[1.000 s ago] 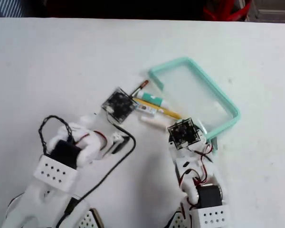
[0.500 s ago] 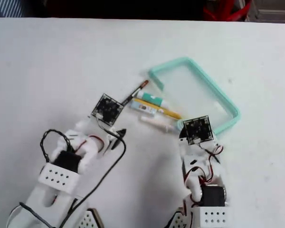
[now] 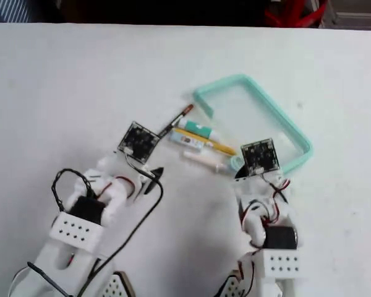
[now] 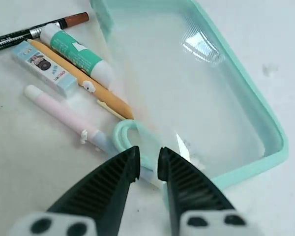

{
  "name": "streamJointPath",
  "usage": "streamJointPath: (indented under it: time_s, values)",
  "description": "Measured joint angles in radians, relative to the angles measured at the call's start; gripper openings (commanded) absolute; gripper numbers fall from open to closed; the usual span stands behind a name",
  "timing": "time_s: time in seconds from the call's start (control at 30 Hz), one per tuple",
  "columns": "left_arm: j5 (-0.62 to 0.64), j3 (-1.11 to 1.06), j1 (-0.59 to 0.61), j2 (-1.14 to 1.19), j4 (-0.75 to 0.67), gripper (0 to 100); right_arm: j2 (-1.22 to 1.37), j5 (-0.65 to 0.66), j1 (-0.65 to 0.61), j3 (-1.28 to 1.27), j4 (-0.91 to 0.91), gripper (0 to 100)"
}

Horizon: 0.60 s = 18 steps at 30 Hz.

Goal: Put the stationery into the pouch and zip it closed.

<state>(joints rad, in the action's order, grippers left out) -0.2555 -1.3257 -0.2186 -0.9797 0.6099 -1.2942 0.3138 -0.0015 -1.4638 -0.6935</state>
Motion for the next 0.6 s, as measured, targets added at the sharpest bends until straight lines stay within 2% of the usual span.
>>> streamJointPath:
  time_s: [0.13,0.27,0.5,0.6]
  values:
    - [0.000,0.000,0.000,0.000,0.000,25,0.284,0.000,0.092,0.091,0.104,7.0]
    - [0.000,0.000,0.000,0.000,0.000,25,0.473,0.000,0.107,0.153,0.157,7.0]
    - [0.000,0.000,0.000,0.000,0.000,25,0.512,-0.002,0.109,0.172,0.164,7.0]
    - [0.000,0.000,0.000,0.000,0.000,25,0.512,-0.002,0.152,0.181,0.164,7.0]
